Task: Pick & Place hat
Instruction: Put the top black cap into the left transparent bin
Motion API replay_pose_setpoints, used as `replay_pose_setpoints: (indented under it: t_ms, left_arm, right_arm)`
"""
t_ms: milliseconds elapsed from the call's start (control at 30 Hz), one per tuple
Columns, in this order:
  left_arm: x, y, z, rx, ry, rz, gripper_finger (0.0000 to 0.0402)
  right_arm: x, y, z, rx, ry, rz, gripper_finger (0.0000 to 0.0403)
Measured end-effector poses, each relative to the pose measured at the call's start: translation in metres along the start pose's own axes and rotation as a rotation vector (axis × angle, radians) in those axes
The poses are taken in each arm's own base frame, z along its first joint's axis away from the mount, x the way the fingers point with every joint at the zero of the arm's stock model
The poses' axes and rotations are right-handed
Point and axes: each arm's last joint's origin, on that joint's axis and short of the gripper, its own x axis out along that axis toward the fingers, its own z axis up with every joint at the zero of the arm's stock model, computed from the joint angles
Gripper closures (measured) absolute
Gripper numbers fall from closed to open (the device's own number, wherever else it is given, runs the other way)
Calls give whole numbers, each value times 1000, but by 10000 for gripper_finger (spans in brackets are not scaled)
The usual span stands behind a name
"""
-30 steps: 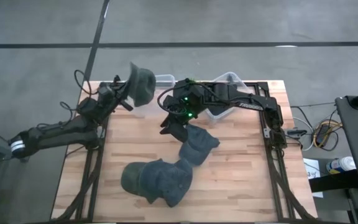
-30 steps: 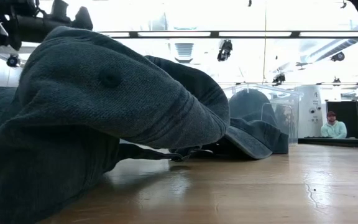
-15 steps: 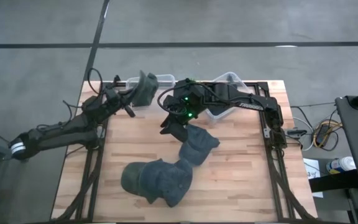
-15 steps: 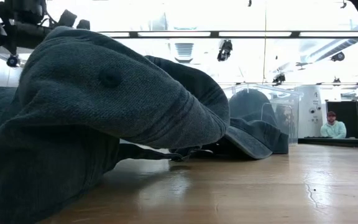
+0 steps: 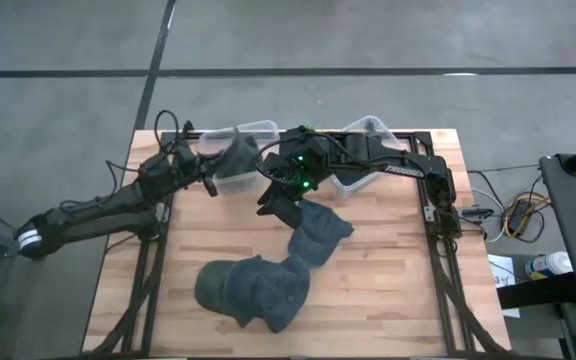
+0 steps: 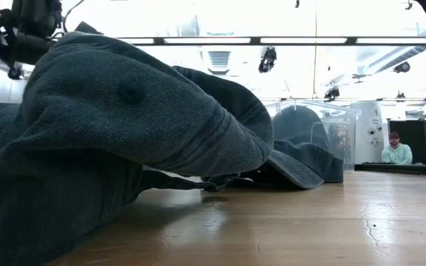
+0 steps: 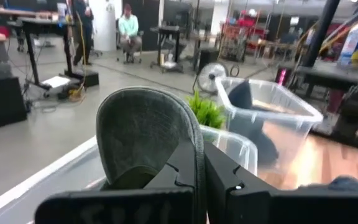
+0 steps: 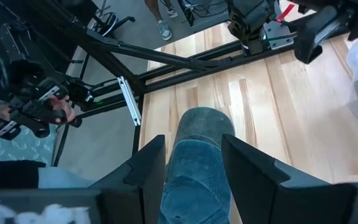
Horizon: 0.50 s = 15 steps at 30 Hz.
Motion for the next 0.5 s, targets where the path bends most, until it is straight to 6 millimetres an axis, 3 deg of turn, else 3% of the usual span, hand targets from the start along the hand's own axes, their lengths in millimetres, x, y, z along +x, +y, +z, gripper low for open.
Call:
replay_pose_setpoints:
  t_ms: [267, 500]
  left_arm:
    - [-1, 7, -15, -2, 42, 114, 397]
    - [-4, 13, -33, -146, 31, 151, 397]
  right_arm:
    - [0, 0, 0, -7, -3, 1, 254]
    - [1, 0, 0, -6, -1, 0, 252]
